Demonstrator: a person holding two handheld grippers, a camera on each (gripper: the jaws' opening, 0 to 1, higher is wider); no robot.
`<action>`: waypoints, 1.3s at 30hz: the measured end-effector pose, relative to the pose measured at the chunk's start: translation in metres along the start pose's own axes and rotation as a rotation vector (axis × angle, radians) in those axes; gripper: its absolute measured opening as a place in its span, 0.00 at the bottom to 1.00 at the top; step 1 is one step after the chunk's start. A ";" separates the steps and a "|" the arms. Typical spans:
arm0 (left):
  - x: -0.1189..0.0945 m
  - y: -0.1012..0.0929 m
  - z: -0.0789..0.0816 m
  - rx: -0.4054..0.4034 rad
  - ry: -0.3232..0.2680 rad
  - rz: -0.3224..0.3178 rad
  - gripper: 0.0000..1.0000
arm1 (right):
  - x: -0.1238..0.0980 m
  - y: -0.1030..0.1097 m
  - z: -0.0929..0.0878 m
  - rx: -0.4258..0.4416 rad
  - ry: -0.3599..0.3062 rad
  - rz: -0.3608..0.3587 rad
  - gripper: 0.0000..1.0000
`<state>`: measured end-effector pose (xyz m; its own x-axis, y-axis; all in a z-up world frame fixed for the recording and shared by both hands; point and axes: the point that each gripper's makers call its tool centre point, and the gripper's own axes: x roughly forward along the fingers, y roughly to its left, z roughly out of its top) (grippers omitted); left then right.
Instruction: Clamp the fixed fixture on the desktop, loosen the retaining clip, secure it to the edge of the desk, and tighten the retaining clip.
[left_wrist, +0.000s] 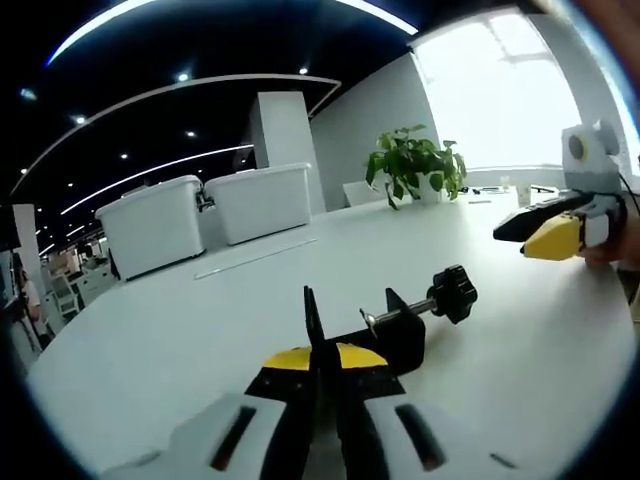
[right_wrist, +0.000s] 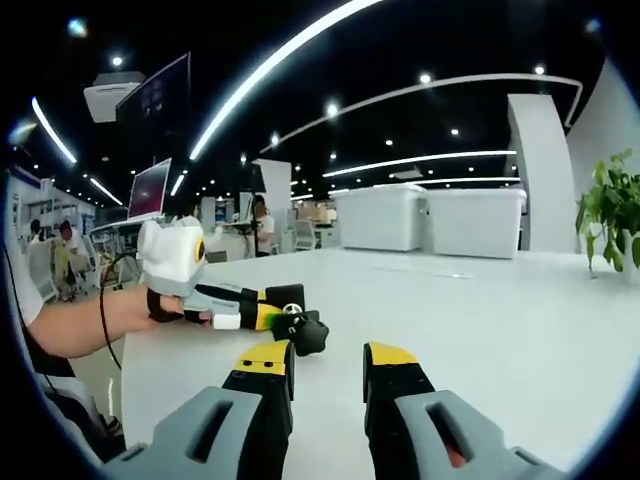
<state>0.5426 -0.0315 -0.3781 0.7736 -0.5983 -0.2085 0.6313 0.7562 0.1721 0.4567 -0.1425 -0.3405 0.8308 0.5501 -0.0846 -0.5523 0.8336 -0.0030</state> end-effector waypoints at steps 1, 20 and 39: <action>0.000 0.000 0.000 -0.001 0.000 -0.001 0.06 | 0.001 0.000 0.000 -0.001 0.003 0.002 0.27; -0.001 -0.001 0.000 0.004 -0.003 0.000 0.06 | 0.017 0.005 -0.002 0.013 0.016 0.054 0.26; 0.000 -0.002 0.000 0.001 -0.004 -0.002 0.06 | 0.029 0.007 -0.002 0.022 0.022 0.091 0.26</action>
<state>0.5413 -0.0331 -0.3783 0.7726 -0.6009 -0.2049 0.6328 0.7549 0.1723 0.4768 -0.1211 -0.3446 0.7752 0.6228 -0.1056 -0.6238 0.7811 0.0278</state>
